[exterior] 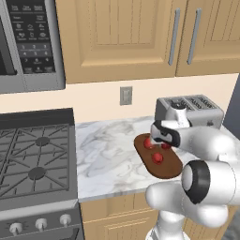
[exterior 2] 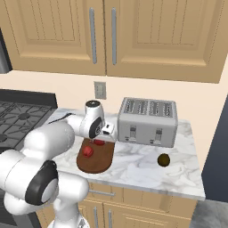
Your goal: Place the avocado, onion, tomato, and bell pepper on the cutting board.
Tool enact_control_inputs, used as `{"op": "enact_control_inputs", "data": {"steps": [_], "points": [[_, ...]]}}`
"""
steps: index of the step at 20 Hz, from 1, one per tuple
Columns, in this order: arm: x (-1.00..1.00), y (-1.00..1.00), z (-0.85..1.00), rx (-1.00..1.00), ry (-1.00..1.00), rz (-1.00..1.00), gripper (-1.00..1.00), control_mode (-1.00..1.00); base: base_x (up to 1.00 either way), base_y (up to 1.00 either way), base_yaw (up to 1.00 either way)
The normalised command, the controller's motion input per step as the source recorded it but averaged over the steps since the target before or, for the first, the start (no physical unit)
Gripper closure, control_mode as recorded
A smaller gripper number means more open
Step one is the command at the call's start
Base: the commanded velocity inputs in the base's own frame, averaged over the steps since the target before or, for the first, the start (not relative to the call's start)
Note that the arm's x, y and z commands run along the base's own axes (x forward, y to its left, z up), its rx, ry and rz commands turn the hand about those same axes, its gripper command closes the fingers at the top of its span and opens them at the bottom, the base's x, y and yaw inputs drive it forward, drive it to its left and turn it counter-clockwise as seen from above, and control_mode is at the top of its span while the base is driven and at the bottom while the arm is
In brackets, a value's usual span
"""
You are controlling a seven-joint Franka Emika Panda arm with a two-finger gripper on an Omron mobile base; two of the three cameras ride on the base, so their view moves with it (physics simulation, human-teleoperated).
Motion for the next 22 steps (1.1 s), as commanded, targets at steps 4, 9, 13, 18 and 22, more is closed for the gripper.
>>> {"op": "enact_control_inputs", "data": {"steps": [4, 9, 13, 18, 22], "points": [[0.25, 0.00, -0.05, 0.00, 0.05, 0.00, 1.00, -1.00, 0.00, 0.00, 0.00], [0.18, 0.00, -0.26, 0.00, 0.05, 0.00, 1.00, -1.00, 0.00, 0.00, 0.00], [0.15, 0.00, -0.31, 0.00, 0.03, 0.00, 1.00, -1.00, 0.00, 0.00, 0.00], [0.15, 0.00, -0.26, 0.00, 0.01, 0.00, 1.00, -1.00, 0.00, 0.00, 0.00], [0.07, 0.00, -0.26, 0.00, 0.01, 0.00, 1.00, -1.00, 0.00, 0.00, 0.00]]}}
